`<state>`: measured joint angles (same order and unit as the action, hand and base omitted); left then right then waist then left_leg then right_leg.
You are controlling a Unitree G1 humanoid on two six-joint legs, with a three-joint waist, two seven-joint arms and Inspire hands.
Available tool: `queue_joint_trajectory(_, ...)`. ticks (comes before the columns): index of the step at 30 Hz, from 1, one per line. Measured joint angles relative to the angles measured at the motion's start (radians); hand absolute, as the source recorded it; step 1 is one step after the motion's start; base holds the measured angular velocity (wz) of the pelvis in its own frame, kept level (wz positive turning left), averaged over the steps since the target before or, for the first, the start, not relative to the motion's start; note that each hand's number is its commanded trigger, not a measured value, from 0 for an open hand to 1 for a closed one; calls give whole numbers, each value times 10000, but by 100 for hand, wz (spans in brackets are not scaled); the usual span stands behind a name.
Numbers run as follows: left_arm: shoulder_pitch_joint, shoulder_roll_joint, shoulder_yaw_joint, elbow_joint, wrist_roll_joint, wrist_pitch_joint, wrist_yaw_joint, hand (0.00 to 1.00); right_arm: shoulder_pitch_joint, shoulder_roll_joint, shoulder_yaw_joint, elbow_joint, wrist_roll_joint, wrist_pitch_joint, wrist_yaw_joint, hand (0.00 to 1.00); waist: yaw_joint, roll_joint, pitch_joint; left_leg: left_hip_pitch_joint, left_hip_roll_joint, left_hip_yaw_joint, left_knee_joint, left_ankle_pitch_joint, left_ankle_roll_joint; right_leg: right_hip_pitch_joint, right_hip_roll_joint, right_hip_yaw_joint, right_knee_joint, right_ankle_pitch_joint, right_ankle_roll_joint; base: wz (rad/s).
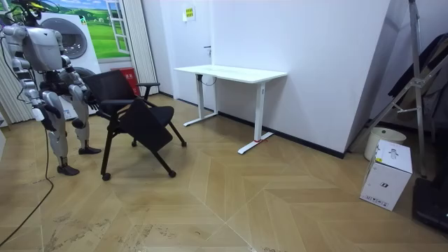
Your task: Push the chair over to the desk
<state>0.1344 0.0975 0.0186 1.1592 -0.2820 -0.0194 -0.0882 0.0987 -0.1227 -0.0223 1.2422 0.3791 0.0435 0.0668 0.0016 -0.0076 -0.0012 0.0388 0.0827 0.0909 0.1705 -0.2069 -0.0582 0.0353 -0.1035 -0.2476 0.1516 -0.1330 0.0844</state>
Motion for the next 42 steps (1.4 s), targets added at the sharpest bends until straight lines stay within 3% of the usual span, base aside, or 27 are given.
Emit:
queue_joint_trajectory(17, 119, -55, 372, -39, 90, -1, 440, 0, 5, -1, -184, -9, -50, -25, 196, 0, -17, 69, 25, 128, 1, -36, -28, -2, 1, 149, 0, -31, 2, 4, -7, 1)
queue_joint_trajectory(31, 299, -80, 1312, -250, 131, -102, 2039, 0, 115, 2, -419, 43, -44, -220, 185, 0, 18, 66, 25, 224, 1, -8, -26, -2, 1, 221, -1, 15, 2, 4, -6, 0)
queue_joint_trajectory(35, 254, 16, 1725, -870, 698, -99, 2807, 0, 108, -23, -432, 50, -206, -206, 162, 0, 27, 164, 80, 353, 4, 0, -21, -2, 1, 353, -1, 10, 15, 4, -7, 0)
queue_joint_trajectory(38, -76, 177, 2147, -1223, 1540, -113, 3384, 0, 23, -41, -688, 195, -486, -229, 85, 0, 14, 248, 75, 358, 3, -27, -19, -2, 1, 386, -1, -13, 28, 11, -17, 0)
queue_joint_trajectory(42, -289, 416, 2184, -2512, 2088, -227, 4411, 0, -79, -122, -880, 278, -624, -316, -20, 0, -1, 475, 64, 430, 2, -28, -16, -2, 1, 451, -1, -22, 18, 11, -17, 0)
